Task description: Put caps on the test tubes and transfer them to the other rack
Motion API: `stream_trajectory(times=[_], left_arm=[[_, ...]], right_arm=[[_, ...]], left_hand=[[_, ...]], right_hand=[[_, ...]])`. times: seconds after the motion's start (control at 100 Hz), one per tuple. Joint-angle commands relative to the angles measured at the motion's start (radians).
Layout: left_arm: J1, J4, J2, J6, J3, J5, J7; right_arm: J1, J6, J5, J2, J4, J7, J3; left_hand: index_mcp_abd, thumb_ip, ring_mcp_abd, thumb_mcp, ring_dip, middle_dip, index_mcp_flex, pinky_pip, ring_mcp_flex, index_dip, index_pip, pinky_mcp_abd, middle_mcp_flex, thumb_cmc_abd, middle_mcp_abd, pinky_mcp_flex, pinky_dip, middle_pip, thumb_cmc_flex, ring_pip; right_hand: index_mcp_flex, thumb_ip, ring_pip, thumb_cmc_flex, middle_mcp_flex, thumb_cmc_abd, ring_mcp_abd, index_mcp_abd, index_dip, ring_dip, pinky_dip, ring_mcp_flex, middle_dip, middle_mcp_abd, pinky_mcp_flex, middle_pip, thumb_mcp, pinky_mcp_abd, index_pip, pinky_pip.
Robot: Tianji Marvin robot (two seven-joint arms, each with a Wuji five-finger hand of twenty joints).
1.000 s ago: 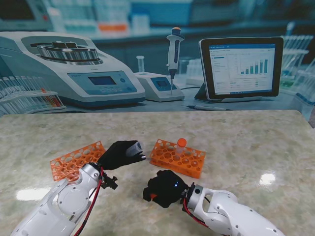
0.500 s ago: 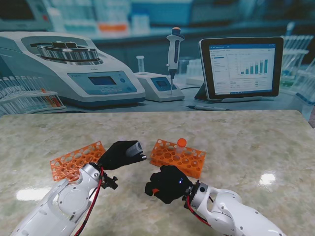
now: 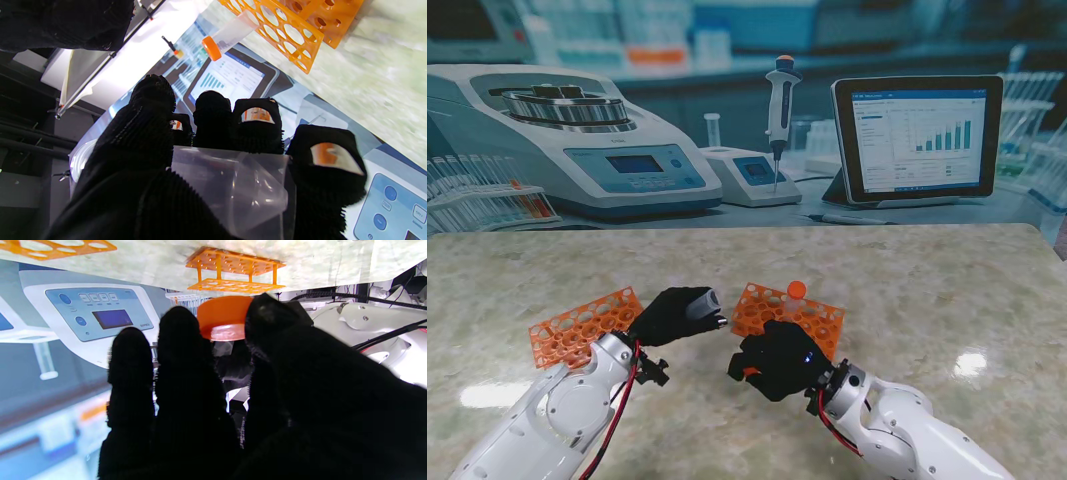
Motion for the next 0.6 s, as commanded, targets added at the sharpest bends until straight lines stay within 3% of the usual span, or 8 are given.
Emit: stream_trajectory(times=[0.0,0.59], left_arm=[[0.0,-0.002,0.0,-0.001,0.003,-0.003,-0.006],[-0.004,-0.001,0.001,-0.007,0.011,-0.011,-0.014]], right_arm=[[-0.013,0.0,0.0,-0.003,-0.018,-0.006,0.006],[-0.049,-0.006,-0.002,-0.013,-0.067,-0.063,0.068]], left_hand=[[-0.051,-0.002,-0.026,-0.004,-0.01,0.011,0.014,0.125,0.001,0.058,0.089,-0.043,-0.011,0.031,-0.046,0.026,-0.018,0.007,0.016,0.011],[-0.051,-0.002,-0.026,-0.004,-0.01,0.011,0.014,0.124,0.0,0.058,0.089,-0.042,-0.012,0.032,-0.045,0.025,-0.017,0.006,0.016,0.01]], right_hand=[[0.035,0.076,0.038,0.198,0.139,0.036,-0.033,-0.016,0.022,0.008,-0.013,0.03,0.035,-0.193,0.002,0.138,0.165,0.007,0.022,0.029],[0.041,0.075,0.041,0.198,0.144,0.033,-0.036,-0.021,0.026,0.009,-0.023,0.034,0.036,-0.198,0.004,0.141,0.174,0.009,0.026,0.035]])
